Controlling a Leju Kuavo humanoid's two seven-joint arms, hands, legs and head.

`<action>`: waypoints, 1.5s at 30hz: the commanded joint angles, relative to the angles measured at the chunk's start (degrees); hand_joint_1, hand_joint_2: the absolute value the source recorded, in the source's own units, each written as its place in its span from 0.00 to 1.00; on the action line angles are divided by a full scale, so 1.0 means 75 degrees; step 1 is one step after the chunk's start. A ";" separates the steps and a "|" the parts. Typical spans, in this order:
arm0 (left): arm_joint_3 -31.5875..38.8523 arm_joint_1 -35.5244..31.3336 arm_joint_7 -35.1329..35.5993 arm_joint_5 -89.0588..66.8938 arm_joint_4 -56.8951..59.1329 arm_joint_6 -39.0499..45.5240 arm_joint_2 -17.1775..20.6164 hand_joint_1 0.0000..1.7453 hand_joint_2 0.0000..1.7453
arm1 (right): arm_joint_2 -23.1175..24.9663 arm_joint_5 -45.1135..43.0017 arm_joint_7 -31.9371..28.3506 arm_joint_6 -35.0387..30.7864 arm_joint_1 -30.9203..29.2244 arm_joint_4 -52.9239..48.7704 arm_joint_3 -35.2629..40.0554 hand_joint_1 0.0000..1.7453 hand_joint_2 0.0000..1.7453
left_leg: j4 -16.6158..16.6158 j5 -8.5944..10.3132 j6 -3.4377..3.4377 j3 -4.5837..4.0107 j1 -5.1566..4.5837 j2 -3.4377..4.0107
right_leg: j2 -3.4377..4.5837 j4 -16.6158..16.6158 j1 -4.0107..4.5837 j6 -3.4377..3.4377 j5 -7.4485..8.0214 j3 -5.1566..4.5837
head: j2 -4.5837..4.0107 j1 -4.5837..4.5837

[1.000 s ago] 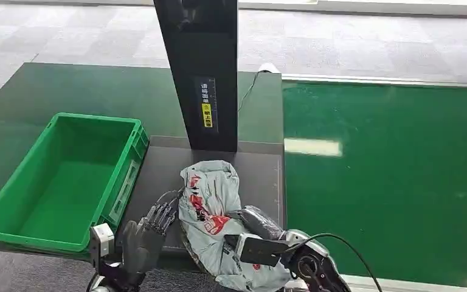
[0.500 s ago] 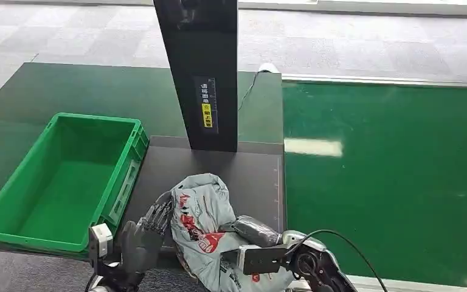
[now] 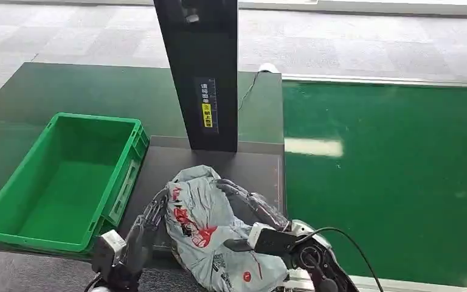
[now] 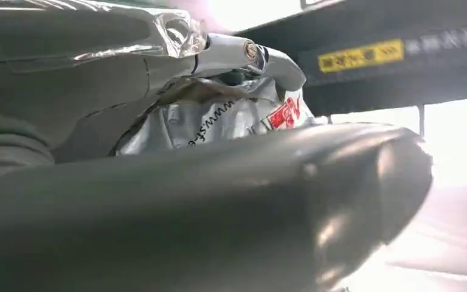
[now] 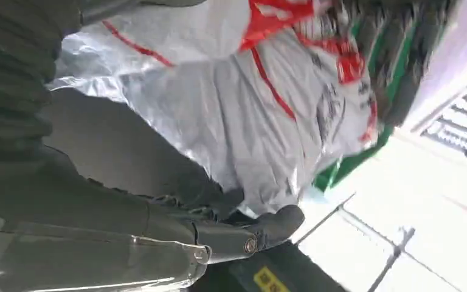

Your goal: Moved the parcel from conveyor to table for the left to box.

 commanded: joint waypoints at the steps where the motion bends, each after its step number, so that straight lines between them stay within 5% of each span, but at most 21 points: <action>1: -0.0739 0.0028 -0.0072 -0.0999 -0.0090 0.0431 0.0158 0.00 0.00 | 0.0341 -0.0241 0.0083 -0.0334 0.0037 -0.0328 -0.0670 0.00 1.00 | -0.0002 0.0003 0.0007 -0.0004 -0.0002 -0.0024 | 0.0008 0.0000 -0.0003 -0.0003 0.0001 -0.0002 | 0.0000 -0.0003; 32: -0.0998 -0.0045 -0.0113 -0.1704 -0.0080 0.0727 0.0222 0.00 0.00 | 0.0337 -0.0410 0.0078 -0.0421 0.0108 -0.0463 -0.0783 0.00 1.00 | -0.0005 0.0006 0.0010 -0.0002 0.0001 -0.0031 | 0.0017 -0.0007 -0.0001 -0.0005 0.0005 0.0000 | 0.0000 -0.0003; 33: -0.1133 -0.0100 -0.0072 -0.2000 -0.0071 0.0741 0.0348 0.00 1.00 | 0.0400 -0.0533 0.0035 -0.0492 0.0146 -0.0497 -0.0870 0.00 1.00 | -0.0006 0.0005 0.0009 0.0001 0.0000 -0.0025 | 0.0016 -0.0007 -0.0001 -0.0004 0.0005 0.0002 | 0.0000 -0.0003; 45: -0.1889 -0.0929 0.2074 -0.5618 0.1377 0.2058 0.0425 0.00 1.00 | 0.0476 -0.0722 0.0236 -0.0704 0.0572 -0.1056 -0.1169 0.00 1.00 | -0.0014 0.0013 0.0011 0.0004 -0.0001 -0.0049 | 0.0005 -0.0015 -0.0003 -0.0005 0.0006 0.0009 | 0.0000 -0.0003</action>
